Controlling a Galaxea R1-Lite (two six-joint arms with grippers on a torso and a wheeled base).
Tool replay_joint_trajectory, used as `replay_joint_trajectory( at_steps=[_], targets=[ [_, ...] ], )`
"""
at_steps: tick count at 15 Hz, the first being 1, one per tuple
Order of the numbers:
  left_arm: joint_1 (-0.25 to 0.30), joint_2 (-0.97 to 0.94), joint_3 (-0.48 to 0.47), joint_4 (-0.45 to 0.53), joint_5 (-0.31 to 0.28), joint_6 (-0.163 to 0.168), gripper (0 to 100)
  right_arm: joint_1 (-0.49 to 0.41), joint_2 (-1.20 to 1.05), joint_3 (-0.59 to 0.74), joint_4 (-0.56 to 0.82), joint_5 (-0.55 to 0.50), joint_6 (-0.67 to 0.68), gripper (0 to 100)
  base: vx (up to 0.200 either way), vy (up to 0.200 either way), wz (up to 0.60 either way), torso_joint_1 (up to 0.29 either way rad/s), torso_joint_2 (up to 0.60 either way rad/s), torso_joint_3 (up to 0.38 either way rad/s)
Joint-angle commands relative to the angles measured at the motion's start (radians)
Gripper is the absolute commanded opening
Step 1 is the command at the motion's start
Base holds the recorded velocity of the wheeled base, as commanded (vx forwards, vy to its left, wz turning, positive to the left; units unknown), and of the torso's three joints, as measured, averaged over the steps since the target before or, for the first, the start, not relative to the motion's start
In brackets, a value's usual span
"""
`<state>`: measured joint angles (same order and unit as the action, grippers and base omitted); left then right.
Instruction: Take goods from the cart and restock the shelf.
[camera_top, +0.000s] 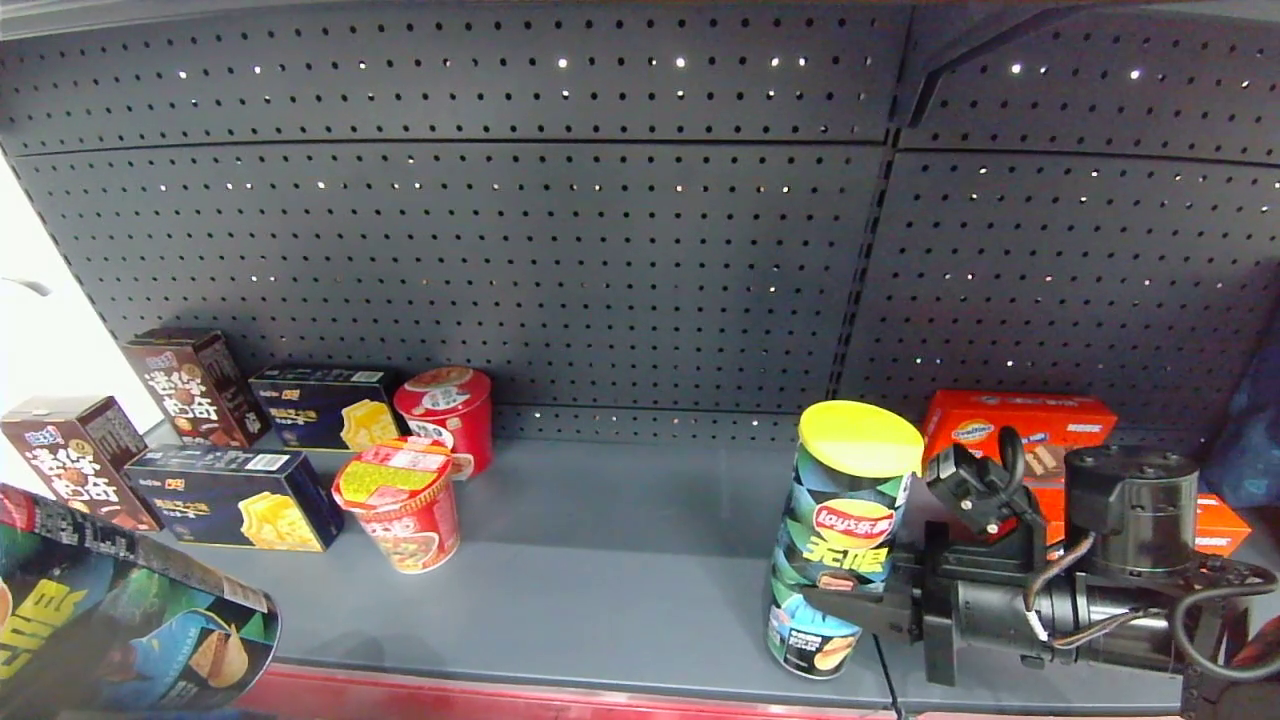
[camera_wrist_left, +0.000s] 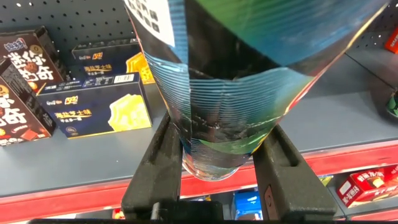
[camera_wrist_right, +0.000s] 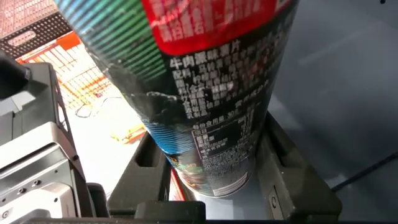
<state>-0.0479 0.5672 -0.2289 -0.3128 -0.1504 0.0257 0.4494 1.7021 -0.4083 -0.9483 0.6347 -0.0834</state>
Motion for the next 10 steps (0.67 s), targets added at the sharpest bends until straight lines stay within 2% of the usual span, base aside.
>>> replay_joint_trajectory(
  at_steps=[1,9,10],
  targets=[
    [0.0,0.002,0.003,0.0,0.0,0.0,0,0.0,0.022,-0.004,-0.001,0.0,-0.001,0,0.0,0.0,0.0,0.0,0.0,0.0],
    [0.0,0.0,0.008,0.0,0.0,-0.006,0,0.0,0.068,-0.023,-0.017,0.005,-0.004,0,0.0,0.0,0.0,0.0,0.0,0.0],
    [0.0,0.0,0.005,0.0,0.0,-0.006,0,0.0,0.076,-0.023,-0.021,0.003,-0.004,100,0.0,0.0,0.0,0.0,0.0,0.0]
  ],
)
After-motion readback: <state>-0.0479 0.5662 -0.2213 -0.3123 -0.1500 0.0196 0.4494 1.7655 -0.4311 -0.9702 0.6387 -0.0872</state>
